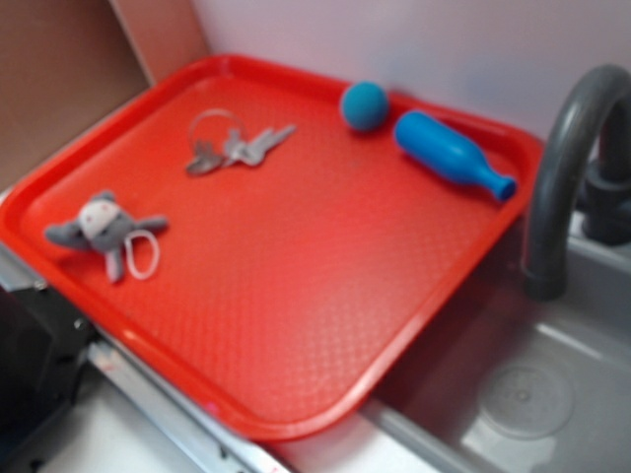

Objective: Grab the blue bottle.

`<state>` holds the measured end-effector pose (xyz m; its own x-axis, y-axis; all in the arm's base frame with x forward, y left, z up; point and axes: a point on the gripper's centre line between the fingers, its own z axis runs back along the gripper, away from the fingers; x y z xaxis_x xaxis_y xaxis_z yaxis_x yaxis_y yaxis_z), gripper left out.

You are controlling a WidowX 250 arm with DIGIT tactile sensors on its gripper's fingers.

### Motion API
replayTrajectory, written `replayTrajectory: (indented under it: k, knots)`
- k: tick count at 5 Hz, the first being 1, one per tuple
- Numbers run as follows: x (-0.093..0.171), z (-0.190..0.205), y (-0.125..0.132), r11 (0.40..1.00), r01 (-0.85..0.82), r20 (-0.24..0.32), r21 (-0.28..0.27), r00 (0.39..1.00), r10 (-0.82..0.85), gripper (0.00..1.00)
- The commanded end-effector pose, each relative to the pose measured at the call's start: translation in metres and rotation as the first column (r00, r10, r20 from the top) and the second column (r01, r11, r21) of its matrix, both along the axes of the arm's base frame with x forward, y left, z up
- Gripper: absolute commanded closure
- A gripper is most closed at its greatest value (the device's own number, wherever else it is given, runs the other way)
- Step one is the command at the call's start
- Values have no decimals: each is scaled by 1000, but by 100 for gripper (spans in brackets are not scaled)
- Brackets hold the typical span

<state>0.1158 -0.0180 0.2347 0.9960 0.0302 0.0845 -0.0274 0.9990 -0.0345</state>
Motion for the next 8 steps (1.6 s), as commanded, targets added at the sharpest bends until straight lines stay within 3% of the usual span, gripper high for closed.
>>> replayTrajectory:
  k: [1, 2, 3, 4, 5, 6, 7, 8]
  knots:
    - [0, 0, 0, 1000, 0, 0, 0, 1000, 0, 0]
    - [18, -7, -6, 991, -121, 10, -55, 993, 122, 0]
    - [35, -20, -20, 950, -304, 4, -76, 952, 305, 0]
    - [58, -43, -39, 876, -463, 18, -136, 883, 469, 0]
    - [88, -66, -49, 763, -627, 1, -156, 773, 635, 0]
    - [114, -81, -57, 652, -741, 53, -164, 653, 756, 0]
    - [149, -97, -64, 500, -835, 101, -229, 491, 866, 0]
    - [175, -112, -68, 431, -866, 105, -252, 419, 902, 0]
